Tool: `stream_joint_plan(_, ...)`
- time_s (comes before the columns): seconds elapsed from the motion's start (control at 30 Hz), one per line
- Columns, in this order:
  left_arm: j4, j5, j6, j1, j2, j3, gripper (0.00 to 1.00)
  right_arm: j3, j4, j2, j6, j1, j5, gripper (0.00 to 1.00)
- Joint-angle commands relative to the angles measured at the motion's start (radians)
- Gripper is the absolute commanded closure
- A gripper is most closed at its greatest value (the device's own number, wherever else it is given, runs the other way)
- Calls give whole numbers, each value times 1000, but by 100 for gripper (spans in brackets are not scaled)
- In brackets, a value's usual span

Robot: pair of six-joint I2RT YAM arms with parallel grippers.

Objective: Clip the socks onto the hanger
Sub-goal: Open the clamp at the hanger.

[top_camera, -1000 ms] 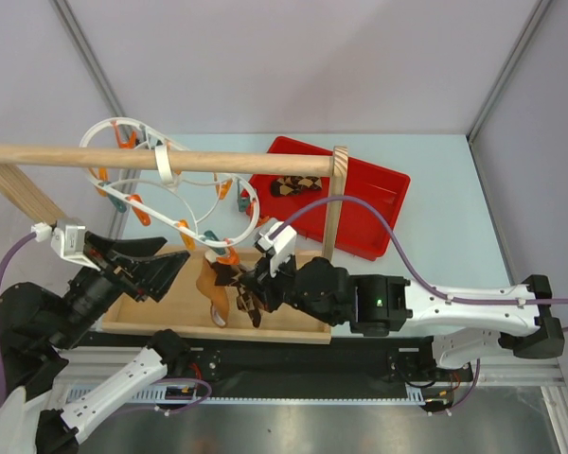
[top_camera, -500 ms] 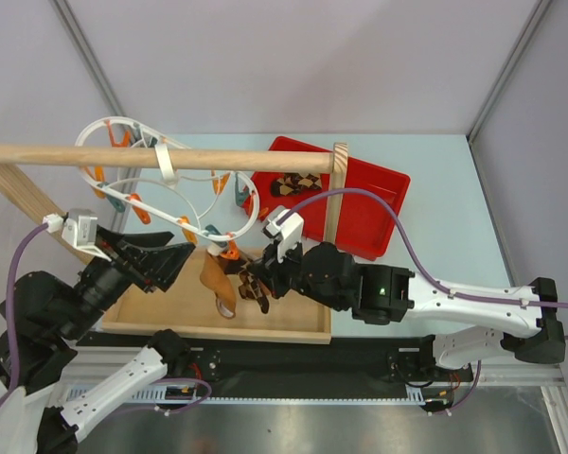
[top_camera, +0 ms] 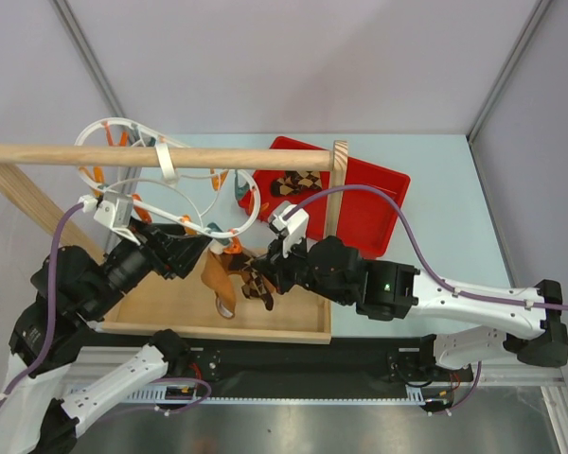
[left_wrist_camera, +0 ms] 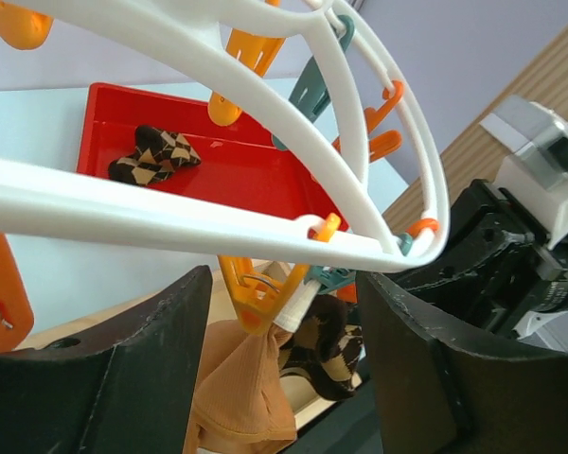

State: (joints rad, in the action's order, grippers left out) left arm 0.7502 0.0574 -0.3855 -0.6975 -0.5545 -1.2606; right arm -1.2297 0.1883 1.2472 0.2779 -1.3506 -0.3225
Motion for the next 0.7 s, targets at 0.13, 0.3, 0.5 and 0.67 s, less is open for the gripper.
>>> stream_joint_plan(0.13, 18, 38, 112, 1, -25, -59, 35, 7, -50, -38, 6, 11, 14, 100)
stream_joint_plan(0.3, 9, 32, 171, 0, -33, -65, 36, 9, -55, -35, 7, 11, 17, 100)
stream_joint_plan(0.5, 0, -5, 220, 0, -62, -69, 37, 6, -46, -43, 6, 5, 10, 100)
stream_joint_plan(0.67, -25, -34, 244, 1, -68, -71, 42, 4, -41, -45, 3, -4, -3, 100)
